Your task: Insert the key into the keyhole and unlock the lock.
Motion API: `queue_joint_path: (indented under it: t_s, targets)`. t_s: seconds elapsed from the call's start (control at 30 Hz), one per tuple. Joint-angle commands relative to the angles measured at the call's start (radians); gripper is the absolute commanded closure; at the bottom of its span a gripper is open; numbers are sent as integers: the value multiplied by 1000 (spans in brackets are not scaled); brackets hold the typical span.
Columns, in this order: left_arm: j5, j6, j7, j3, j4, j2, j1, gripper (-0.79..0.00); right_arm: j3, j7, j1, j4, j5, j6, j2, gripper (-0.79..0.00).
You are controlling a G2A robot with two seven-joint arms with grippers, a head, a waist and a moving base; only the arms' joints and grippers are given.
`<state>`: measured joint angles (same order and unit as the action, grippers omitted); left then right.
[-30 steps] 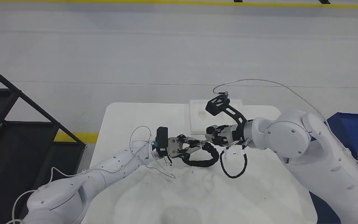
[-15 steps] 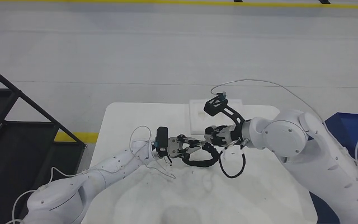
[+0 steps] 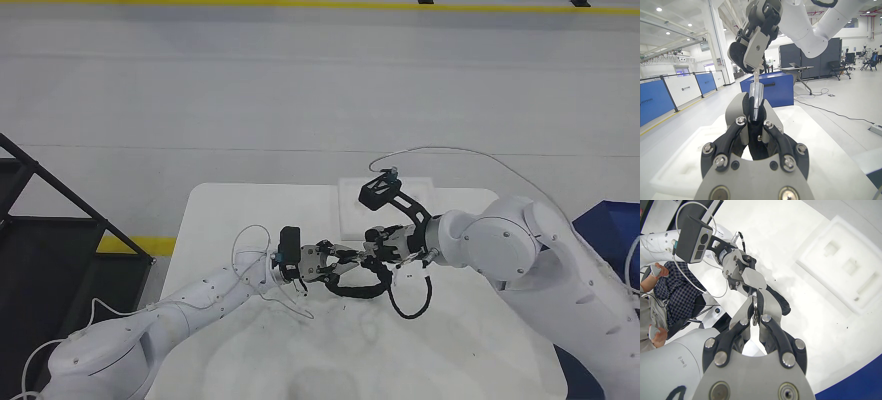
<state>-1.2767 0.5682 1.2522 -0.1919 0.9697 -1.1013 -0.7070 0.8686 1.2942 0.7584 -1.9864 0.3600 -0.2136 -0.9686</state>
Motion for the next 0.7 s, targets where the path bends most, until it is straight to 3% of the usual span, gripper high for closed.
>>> queue_joint_path:
  t_s: [0.0, 0.1, 0.13, 0.2, 0.3, 0.47, 0.67]
  targets:
    - [0, 0, 0, 0, 0, 0, 0, 0, -5, 1, -4, 1, 3, 1, -2, 0]
    - [0, 0, 0, 0, 0, 0, 0, 0, -11, -1, -9, 5, 3, 3, -5, 0]
    - [0, 0, 0, 0, 0, 0, 0, 0, -13, -2, -11, 6, 4, 5, -6, -111]
    - [0, 0, 0, 0, 0, 0, 0, 0, -17, 0, -15, 10, 3, 11, -8, -480]
    - [0, 0, 0, 0, 0, 0, 0, 0, -25, 9, -23, 16, -4, 28, -11, -785]
    - [0, 0, 0, 0, 0, 0, 0, 0, -36, 26, -44, 22, 25, 122, -13, -785]
    - [0, 0, 0, 0, 0, 0, 0, 0, -25, 19, -57, 0, 76, 384, -3, -785]
